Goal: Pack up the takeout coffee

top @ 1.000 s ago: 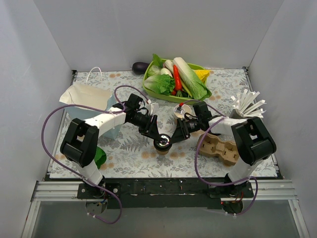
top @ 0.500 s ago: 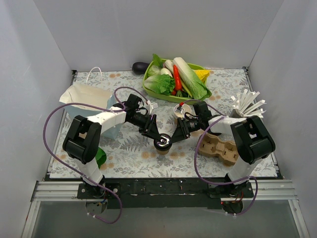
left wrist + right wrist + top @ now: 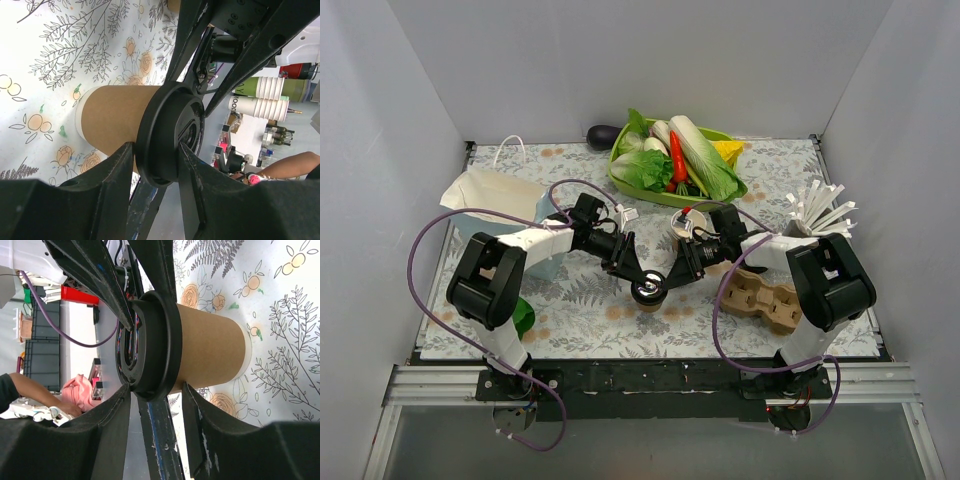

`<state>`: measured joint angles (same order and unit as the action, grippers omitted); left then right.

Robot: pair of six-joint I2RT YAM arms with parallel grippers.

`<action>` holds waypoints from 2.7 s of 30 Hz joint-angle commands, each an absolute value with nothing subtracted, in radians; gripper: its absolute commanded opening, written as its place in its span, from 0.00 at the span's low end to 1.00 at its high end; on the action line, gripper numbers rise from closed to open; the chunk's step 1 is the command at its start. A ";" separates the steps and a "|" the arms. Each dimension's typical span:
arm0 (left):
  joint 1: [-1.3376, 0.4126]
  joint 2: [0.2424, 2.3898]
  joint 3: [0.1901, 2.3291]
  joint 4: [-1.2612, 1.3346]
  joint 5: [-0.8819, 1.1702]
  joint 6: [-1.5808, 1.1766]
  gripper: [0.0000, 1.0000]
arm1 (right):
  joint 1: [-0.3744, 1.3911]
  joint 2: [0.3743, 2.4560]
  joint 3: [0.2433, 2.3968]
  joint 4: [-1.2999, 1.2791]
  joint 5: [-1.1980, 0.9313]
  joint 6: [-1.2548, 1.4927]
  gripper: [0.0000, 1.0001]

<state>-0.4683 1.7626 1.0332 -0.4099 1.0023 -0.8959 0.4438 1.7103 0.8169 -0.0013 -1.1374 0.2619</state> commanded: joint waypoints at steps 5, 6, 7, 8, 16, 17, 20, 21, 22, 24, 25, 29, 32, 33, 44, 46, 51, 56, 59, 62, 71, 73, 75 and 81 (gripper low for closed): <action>-0.525 1.924 0.968 -0.371 0.779 -0.856 0.35 | 0.459 1.816 0.788 -0.080 -0.732 0.204 0.42; -0.525 1.921 0.971 -0.371 0.784 -0.854 0.36 | 0.459 1.813 0.790 -0.080 -0.735 0.201 0.43; -0.525 1.914 0.973 -0.368 0.816 -0.854 0.36 | 0.459 1.799 0.788 -0.074 -0.747 0.190 0.45; -0.523 1.895 0.977 -0.362 0.839 -0.851 0.37 | 0.459 1.792 0.788 -0.055 -0.793 0.180 0.46; -0.523 1.738 0.974 -0.248 1.031 -0.848 0.56 | 0.457 1.694 0.833 -0.032 -0.908 0.140 0.71; -0.522 1.735 0.979 -0.258 1.022 -0.842 0.56 | 0.459 1.692 0.847 -0.031 -0.920 0.141 0.74; -0.520 1.741 0.999 -0.317 1.011 -0.807 0.61 | 0.457 1.695 0.874 -0.025 -0.936 0.164 0.79; -0.520 1.738 0.997 -0.324 0.996 -0.805 0.61 | 0.457 1.703 0.877 -0.017 -0.940 0.191 0.80; -0.522 1.726 0.991 -0.334 0.989 -0.801 0.61 | 0.456 1.704 0.882 -0.011 -0.946 0.205 0.81; -0.519 1.714 0.988 -0.350 0.967 -0.793 0.61 | 0.456 1.710 0.894 -0.009 -0.948 0.227 0.81; -0.517 1.709 0.994 -0.360 0.962 -0.776 0.61 | 0.456 1.712 0.896 -0.021 -0.948 0.232 0.81; -0.517 1.692 1.047 -0.419 0.950 -0.712 0.62 | 0.454 1.690 0.894 -0.040 -0.950 0.218 0.81; -0.515 1.674 1.090 -0.477 0.928 -0.663 0.98 | 0.456 1.657 0.867 -0.028 -0.948 0.215 0.82; -0.515 1.651 1.094 -0.488 0.917 -0.652 0.98 | 0.456 1.643 0.861 -0.026 -0.951 0.215 0.82; -0.506 1.536 1.055 -0.640 0.824 -0.624 0.98 | 0.454 1.583 0.813 -0.040 -0.940 0.184 0.73; -0.508 1.554 1.048 -0.681 0.805 -0.598 0.98 | 0.453 1.580 0.810 -0.031 -0.936 0.186 0.72; -0.508 1.611 1.040 -0.703 0.811 -0.586 0.93 | 0.454 1.588 0.805 -0.041 -0.931 0.184 0.68; -0.508 1.647 1.054 -0.647 0.822 -0.615 0.92 | 0.453 1.583 0.796 -0.086 -0.922 0.141 0.78; -0.508 1.689 1.081 -0.638 0.815 -0.612 0.91 | 0.454 1.577 0.798 -0.115 -0.930 0.104 0.81; -0.508 1.721 1.104 -0.626 0.792 -0.607 0.91 | 0.456 1.571 0.795 -0.152 -0.928 0.078 0.83; -0.494 1.812 1.215 -0.653 0.741 -0.560 0.91 | 0.456 1.565 0.798 -0.169 -1.021 0.023 0.89; -0.492 1.816 1.226 -0.669 0.741 -0.543 0.91 | 0.454 1.569 0.804 -0.169 -1.038 0.026 0.93; -0.492 1.812 1.227 -0.678 0.742 -0.538 0.91 | 0.446 1.572 0.804 -0.150 -1.055 0.041 0.94; -0.482 1.773 1.223 -0.703 0.840 -0.540 0.93 | 0.385 1.569 0.787 -0.055 -1.144 0.147 0.98</action>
<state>-0.4938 1.8229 1.2034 -0.6827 0.7727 -0.5610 0.4259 1.5829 0.8001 -0.1337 -1.0550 0.0917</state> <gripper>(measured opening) 0.919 0.977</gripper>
